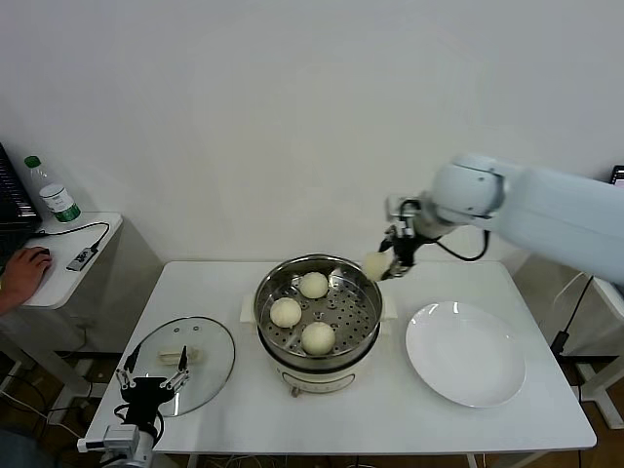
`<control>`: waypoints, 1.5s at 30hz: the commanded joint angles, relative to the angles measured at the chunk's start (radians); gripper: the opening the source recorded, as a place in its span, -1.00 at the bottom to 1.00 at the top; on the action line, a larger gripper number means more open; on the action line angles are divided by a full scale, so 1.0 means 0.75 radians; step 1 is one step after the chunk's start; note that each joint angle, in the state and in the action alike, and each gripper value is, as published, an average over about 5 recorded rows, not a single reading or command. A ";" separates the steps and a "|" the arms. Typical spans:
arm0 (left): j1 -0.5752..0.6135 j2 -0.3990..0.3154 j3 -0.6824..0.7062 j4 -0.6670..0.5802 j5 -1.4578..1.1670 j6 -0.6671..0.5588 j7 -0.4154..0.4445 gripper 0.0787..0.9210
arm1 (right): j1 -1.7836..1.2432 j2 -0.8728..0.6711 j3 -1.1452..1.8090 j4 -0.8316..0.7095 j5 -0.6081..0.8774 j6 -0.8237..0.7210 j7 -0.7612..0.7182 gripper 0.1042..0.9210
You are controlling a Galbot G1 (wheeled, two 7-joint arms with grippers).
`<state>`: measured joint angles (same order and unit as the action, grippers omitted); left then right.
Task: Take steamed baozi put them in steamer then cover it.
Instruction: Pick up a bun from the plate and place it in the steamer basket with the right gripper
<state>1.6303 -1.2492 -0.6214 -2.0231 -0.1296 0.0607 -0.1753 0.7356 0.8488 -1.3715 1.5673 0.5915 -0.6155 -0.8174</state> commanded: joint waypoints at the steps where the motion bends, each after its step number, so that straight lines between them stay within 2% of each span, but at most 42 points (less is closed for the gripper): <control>1: 0.009 -0.002 -0.016 -0.008 -0.001 -0.001 0.001 0.77 | -0.094 0.271 -0.048 -0.042 0.194 -0.152 0.177 0.14; 12: 0.026 -0.018 -0.031 -0.016 0.020 -0.024 -0.010 0.77 | -0.237 0.260 -0.055 -0.115 0.058 -0.152 0.180 0.14; 27: 0.021 -0.025 -0.028 -0.007 0.024 -0.031 -0.014 0.77 | -0.281 0.235 -0.016 -0.120 0.012 -0.150 0.181 0.16; 31: 0.017 -0.026 -0.030 -0.003 0.023 -0.031 -0.013 0.77 | -0.272 0.196 0.026 -0.085 0.022 -0.150 0.191 0.27; 38: 0.016 -0.033 -0.029 0.008 0.023 -0.035 -0.009 0.77 | -0.199 0.007 0.103 0.093 0.042 -0.139 0.241 0.70; 41: 0.017 -0.033 -0.032 0.009 0.021 -0.037 -0.008 0.77 | -0.225 -0.133 0.151 0.193 0.045 -0.091 0.318 0.75; 45: 0.014 -0.035 -0.034 0.013 0.020 -0.047 -0.007 0.77 | -0.448 -0.384 0.363 0.344 0.063 0.007 0.568 0.76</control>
<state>1.6419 -1.2751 -0.6470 -2.0157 -0.1154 0.0326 -0.1827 0.5521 0.8670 -1.2958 1.6161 0.6192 -0.6980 -0.6193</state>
